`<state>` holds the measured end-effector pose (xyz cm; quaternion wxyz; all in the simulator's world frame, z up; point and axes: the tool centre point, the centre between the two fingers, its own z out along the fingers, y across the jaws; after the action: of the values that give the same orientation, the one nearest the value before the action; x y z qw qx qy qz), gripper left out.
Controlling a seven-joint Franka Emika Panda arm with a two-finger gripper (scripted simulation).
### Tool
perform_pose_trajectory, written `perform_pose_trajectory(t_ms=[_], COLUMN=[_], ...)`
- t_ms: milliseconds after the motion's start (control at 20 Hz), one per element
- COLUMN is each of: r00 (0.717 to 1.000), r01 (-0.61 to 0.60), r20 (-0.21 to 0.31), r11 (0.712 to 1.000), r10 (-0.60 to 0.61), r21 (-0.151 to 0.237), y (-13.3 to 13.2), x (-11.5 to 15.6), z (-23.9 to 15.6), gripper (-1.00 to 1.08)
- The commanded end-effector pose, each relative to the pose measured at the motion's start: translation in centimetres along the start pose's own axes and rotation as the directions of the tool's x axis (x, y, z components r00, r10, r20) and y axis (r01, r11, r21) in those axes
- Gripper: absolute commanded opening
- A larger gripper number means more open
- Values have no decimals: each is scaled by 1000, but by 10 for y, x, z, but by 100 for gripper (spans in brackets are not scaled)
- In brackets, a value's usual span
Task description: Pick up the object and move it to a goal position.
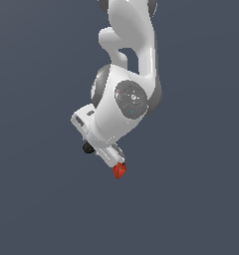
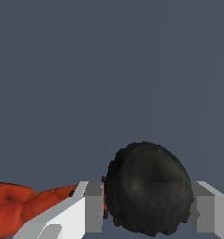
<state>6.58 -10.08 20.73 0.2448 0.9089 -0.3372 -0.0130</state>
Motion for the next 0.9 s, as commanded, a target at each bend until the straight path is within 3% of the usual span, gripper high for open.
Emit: perform_pose_trajectory(t_ms=[0, 850], r00=[1000, 1000], r01=[-3, 0], r20=[-4, 0], r11=[1000, 1000], r10=[3, 0], r21=[3, -2], y=[0, 0], x=[6, 8], z=[-10, -30], gripper=[-100, -100])
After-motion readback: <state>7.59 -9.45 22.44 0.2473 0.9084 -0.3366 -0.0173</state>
